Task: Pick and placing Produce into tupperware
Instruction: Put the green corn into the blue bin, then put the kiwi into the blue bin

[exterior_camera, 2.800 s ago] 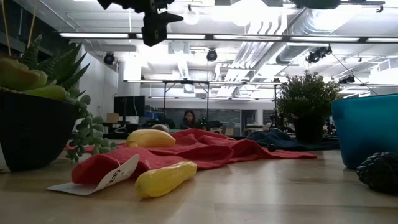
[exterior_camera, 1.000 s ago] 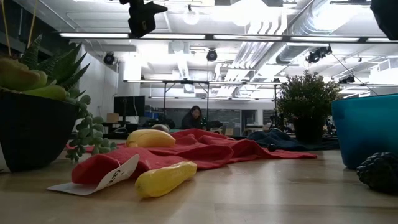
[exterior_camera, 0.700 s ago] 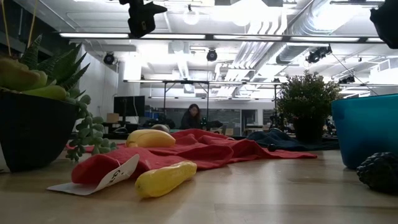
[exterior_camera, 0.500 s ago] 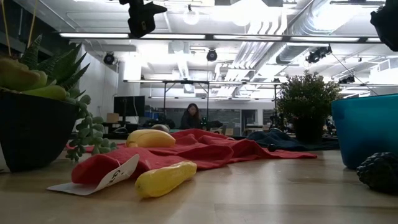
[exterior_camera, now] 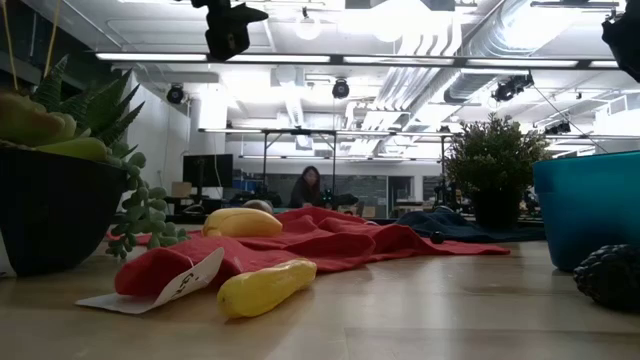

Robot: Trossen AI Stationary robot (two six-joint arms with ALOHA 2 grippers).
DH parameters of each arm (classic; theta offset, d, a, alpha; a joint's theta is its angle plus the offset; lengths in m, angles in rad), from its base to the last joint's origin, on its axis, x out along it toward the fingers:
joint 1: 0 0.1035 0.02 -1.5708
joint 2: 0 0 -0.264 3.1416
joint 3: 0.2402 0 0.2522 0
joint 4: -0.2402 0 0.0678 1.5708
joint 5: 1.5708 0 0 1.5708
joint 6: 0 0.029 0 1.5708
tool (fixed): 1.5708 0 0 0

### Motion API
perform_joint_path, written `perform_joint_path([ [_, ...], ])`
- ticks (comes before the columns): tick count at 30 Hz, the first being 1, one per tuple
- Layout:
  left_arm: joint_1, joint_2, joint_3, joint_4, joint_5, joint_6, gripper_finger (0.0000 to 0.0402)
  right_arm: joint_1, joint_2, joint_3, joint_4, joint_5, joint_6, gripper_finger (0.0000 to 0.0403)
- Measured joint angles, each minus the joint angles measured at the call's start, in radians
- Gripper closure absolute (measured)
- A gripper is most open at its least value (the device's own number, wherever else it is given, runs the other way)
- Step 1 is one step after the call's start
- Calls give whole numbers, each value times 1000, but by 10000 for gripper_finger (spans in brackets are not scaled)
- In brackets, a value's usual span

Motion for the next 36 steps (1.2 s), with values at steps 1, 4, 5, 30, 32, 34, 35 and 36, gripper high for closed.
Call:
perform_joint_path([
  [1,0,0,0,0,0,1,197,0,0,0,0,0,0,178],
  [4,0,0,0,0,5,2,197,0,0,0,0,-1,0,173],
  [5,0,0,0,0,7,3,197,0,0,0,0,-2,0,173],
  [30,1,-143,-1,-20,-90,16,197,-1,-189,77,-187,283,-61,171],
  [32,1,-156,-1,-38,-111,15,197,-2,-224,77,-194,337,-79,171],
  [34,1,-166,-1,-56,-128,15,197,-3,-267,77,-194,399,-102,171],
  [35,1,-171,-1,-63,-136,15,197,-3,-291,77,-195,430,-113,171],
  [36,1,-176,-1,-71,-143,15,197,-3,-317,77,-198,464,-121,171],
])
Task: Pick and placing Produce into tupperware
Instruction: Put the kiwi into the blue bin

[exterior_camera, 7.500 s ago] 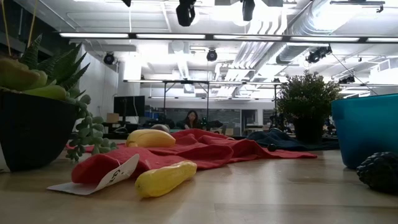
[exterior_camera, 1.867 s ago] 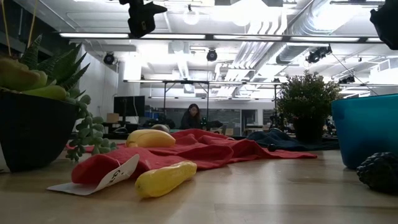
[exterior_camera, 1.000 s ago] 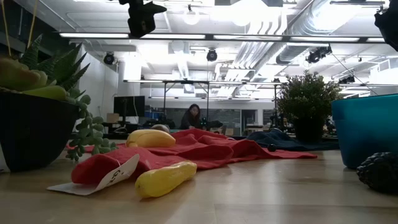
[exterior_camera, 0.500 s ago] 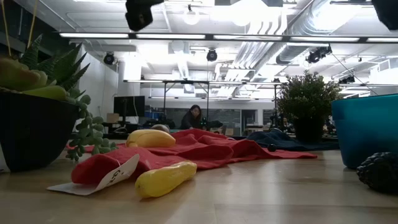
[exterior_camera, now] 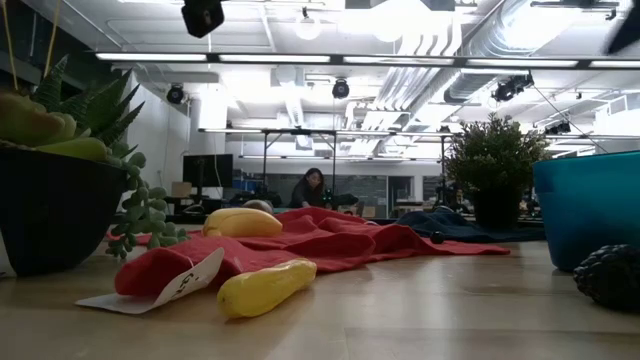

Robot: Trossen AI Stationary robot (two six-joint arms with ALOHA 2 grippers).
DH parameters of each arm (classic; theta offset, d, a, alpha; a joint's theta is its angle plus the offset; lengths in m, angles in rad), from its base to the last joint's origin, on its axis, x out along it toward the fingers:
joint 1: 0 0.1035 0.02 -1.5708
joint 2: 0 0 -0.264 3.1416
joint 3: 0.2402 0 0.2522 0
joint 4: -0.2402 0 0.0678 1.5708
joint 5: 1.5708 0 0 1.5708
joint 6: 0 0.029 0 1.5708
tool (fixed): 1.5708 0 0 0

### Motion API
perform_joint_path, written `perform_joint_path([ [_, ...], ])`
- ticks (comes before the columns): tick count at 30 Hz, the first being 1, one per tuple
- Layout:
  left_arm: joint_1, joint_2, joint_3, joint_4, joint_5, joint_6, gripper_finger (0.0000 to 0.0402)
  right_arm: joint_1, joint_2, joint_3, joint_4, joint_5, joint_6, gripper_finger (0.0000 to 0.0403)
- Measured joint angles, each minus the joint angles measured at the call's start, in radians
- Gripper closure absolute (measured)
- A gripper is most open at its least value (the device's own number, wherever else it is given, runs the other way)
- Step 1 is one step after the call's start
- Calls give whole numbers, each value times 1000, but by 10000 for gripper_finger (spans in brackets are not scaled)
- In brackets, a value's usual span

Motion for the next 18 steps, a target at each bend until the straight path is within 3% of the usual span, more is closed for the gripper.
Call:
perform_joint_path([
  [5,0,-17,0,-21,-12,0,197,0,-125,0,2,135,-101,171],
  [18,0,-63,1,-33,-18,-34,197,0,-352,0,4,265,-331,171],
])
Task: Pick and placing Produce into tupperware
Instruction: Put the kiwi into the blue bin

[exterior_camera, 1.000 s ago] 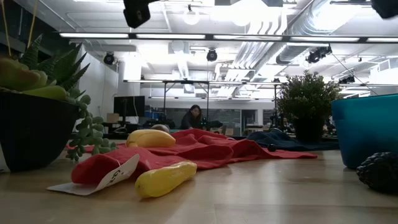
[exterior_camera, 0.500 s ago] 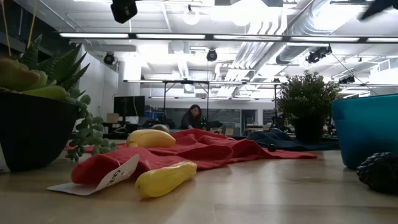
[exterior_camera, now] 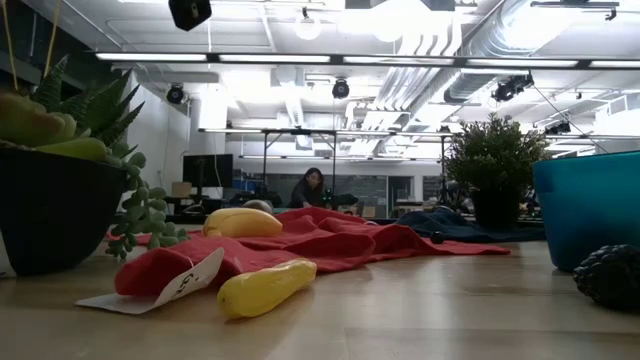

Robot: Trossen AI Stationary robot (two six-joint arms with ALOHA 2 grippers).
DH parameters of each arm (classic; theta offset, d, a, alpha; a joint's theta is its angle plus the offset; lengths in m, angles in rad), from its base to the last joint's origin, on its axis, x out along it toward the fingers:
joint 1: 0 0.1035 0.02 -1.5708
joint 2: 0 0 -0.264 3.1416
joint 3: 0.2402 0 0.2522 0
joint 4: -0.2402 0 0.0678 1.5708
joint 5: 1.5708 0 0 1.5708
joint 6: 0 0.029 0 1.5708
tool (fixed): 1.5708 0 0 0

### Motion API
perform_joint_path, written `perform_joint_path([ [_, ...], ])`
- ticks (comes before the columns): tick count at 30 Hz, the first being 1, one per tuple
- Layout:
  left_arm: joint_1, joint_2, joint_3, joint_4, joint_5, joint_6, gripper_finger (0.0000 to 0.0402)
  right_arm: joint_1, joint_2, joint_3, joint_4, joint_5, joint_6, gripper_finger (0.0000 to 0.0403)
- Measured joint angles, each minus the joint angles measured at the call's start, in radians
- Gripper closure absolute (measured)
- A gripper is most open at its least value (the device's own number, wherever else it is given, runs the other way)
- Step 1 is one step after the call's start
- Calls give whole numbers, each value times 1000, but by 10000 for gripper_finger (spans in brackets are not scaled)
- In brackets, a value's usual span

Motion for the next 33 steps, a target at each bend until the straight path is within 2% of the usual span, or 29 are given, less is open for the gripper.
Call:
perform_joint_path([
  [21,0,-91,0,-119,-186,-98,197,0,-276,0,39,87,-343,171],
  [28,0,-91,0,-188,-328,-177,197,0,-369,0,78,89,-451,171],
  [33,0,-82,-5,-204,-468,-347,197,0,-420,0,89,115,-501,171],
])
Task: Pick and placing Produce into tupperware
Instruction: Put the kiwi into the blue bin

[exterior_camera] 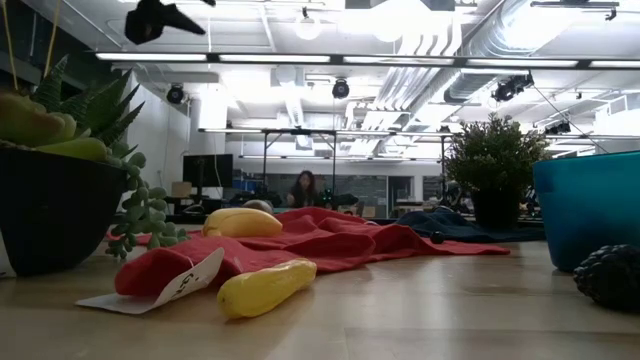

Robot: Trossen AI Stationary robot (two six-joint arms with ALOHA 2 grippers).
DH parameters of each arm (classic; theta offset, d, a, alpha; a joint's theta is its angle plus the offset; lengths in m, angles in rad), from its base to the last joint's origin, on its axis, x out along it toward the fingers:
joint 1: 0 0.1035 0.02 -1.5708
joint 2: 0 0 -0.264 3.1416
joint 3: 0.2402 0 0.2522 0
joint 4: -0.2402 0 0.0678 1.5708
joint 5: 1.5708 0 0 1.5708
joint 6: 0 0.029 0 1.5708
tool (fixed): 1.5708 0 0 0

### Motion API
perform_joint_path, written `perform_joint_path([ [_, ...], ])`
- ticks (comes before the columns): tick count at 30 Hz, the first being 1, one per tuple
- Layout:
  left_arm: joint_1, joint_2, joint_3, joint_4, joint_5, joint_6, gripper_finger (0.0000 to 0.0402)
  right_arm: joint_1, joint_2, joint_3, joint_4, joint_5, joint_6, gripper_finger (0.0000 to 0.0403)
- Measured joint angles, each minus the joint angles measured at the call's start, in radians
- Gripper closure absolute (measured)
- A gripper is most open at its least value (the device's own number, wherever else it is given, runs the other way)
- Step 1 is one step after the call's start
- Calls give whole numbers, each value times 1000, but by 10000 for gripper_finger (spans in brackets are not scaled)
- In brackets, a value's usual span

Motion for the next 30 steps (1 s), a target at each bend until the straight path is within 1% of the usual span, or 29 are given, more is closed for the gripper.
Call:
perform_joint_path([
  [2,0,16,-1,7,-44,-69,197,0,-14,0,0,5,-14,171],
  [4,0,43,-1,25,-53,-95,197,0,-24,0,-1,4,-30,171],
  [10,0,154,17,25,-39,-152,197,0,-60,0,-2,3,-101,171],
  [15,0,251,87,24,-24,-169,197,0,-80,0,-16,-30,-107,171],
  [17,0,291,126,-7,-23,-169,197,0,-81,0,-34,-42,-107,171],
  [21,0,380,201,-128,-35,-170,197,0,-81,0,-64,-67,-98,171],
  [23,0,420,228,-156,-36,-170,197,0,-81,0,-66,-74,-99,171],
  [30,0,516,246,-203,-35,-218,197,0,-80,-1,-84,-93,-106,171],
])
